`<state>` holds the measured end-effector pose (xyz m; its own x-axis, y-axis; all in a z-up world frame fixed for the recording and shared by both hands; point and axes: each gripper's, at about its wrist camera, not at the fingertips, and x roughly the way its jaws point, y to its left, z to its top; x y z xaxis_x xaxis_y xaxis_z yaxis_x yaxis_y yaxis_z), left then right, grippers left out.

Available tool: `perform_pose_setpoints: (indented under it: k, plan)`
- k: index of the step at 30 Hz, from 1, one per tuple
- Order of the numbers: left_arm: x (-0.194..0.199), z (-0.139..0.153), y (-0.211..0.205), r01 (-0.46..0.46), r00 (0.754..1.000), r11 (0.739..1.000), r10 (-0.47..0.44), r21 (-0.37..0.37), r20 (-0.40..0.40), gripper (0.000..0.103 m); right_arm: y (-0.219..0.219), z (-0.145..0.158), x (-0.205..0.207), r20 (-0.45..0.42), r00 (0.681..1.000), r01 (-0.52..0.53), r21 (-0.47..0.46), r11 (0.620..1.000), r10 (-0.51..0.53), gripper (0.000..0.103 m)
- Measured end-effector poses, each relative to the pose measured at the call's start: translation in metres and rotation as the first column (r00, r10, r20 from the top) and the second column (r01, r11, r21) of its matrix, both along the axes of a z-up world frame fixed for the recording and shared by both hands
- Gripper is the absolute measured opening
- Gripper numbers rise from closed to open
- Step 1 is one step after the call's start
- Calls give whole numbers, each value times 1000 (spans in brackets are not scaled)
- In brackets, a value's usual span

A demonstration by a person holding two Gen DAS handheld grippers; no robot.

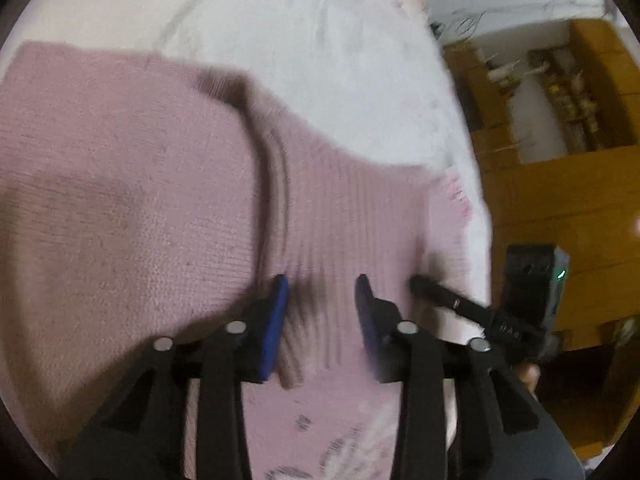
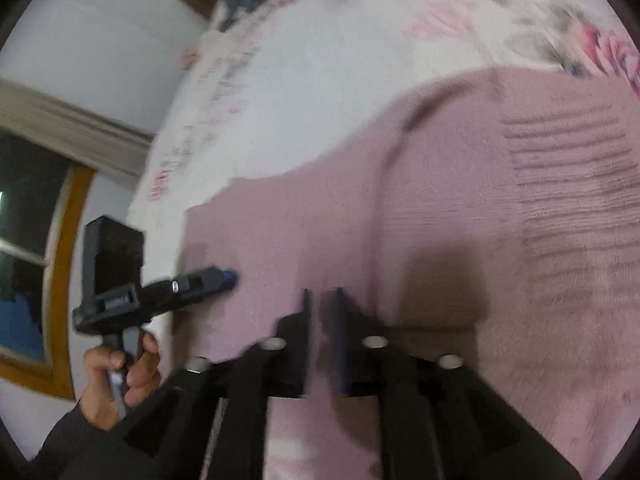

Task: Fold small clothes

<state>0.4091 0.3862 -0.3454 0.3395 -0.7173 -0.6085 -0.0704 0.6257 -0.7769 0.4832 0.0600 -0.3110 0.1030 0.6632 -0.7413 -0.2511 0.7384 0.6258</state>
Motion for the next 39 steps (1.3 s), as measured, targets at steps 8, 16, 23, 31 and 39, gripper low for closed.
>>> perform_pose_setpoints:
  k: [8,16,23,31,39]
  plan:
    - [-38,-2,21,-25,998,996,30,91,-55,57,-22,-17,-14,-93,995,38,9,999,-37,22]
    - [-179,48,53,11,999,1000,-10,28,-39,79,-118,34,-108,-114,993,14,7,1000,-13,56]
    - [-305,33,53,-11,976,998,23,55,-218,82,-215,30,-214,-254,966,36,-39,999,-44,58]
    - [-363,-1,56,-84,931,996,90,33,-353,82,-227,-1,-271,-361,929,61,-56,997,-77,59]
    - [-364,-24,29,-39,909,999,36,0,-416,82,-234,-13,-284,-400,910,87,-70,994,-108,59]
